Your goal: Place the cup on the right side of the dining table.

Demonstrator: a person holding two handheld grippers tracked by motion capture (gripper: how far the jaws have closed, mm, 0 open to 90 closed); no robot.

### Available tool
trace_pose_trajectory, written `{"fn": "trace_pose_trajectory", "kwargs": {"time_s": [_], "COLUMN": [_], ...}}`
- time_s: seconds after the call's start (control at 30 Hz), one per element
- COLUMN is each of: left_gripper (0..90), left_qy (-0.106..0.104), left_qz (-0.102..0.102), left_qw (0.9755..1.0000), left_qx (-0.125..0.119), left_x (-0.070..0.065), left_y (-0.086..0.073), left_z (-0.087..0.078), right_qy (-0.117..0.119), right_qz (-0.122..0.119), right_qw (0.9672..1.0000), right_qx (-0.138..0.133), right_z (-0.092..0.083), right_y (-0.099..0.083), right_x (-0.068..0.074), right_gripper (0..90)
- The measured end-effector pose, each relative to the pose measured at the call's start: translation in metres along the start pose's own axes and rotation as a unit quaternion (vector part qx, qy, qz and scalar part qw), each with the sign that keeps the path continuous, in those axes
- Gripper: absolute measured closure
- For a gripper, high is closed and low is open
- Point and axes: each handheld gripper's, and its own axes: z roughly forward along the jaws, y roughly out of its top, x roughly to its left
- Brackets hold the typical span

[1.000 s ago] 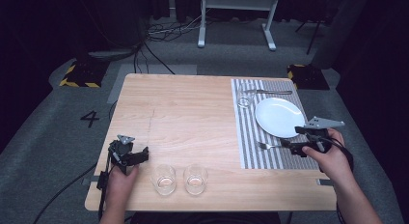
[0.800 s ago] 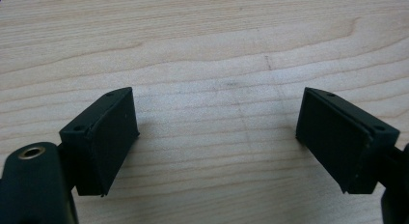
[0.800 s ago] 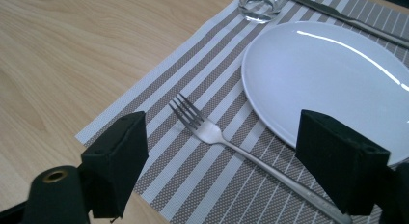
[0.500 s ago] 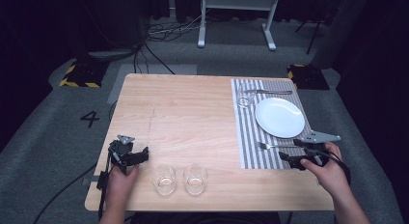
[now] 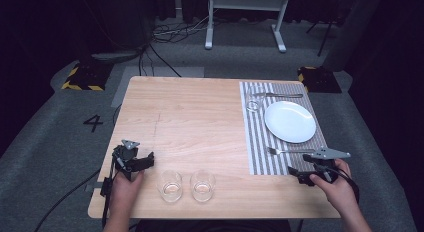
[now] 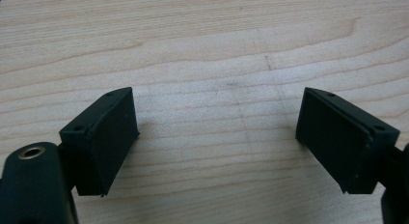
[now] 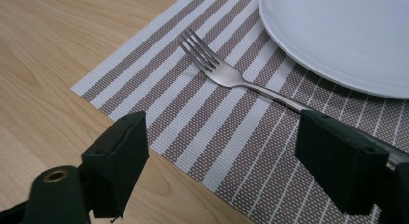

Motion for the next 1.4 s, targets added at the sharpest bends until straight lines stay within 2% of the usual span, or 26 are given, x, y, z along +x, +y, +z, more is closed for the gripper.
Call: {"fn": "trace_pose_trajectory", "kwargs": {"time_s": [0.33, 0.9, 1.27, 1.4], "left_gripper": [14.9, 14.9, 14.9, 14.9], "left_qy": [0.000, 0.000, 0.000, 0.000], "left_qz": [0.000, 0.000, 0.000, 0.000], "left_qw": [1.0000, 1.0000, 1.0000, 1.0000], "left_qx": [0.000, 0.000, 0.000, 0.000], "left_x": [0.000, 0.000, 0.000, 0.000], "left_y": [0.000, 0.000, 0.000, 0.000], "left_z": [0.000, 0.000, 0.000, 0.000], "right_qy": [-0.003, 0.004, -0.006, -0.016], "right_qz": [0.001, -0.007, -0.012, -0.004], "right_qw": [1.0000, 0.9999, 0.9999, 0.9999], "right_qx": [0.000, 0.013, 0.004, 0.003], "right_z": [0.010, 0.024, 0.023, 0.022], "right_y": [-0.019, -0.037, -0.041, -0.043], "right_x": [0.006, 0.015, 0.020, 0.024], "right_gripper": [18.2, 16.4, 15.4, 15.5]}}
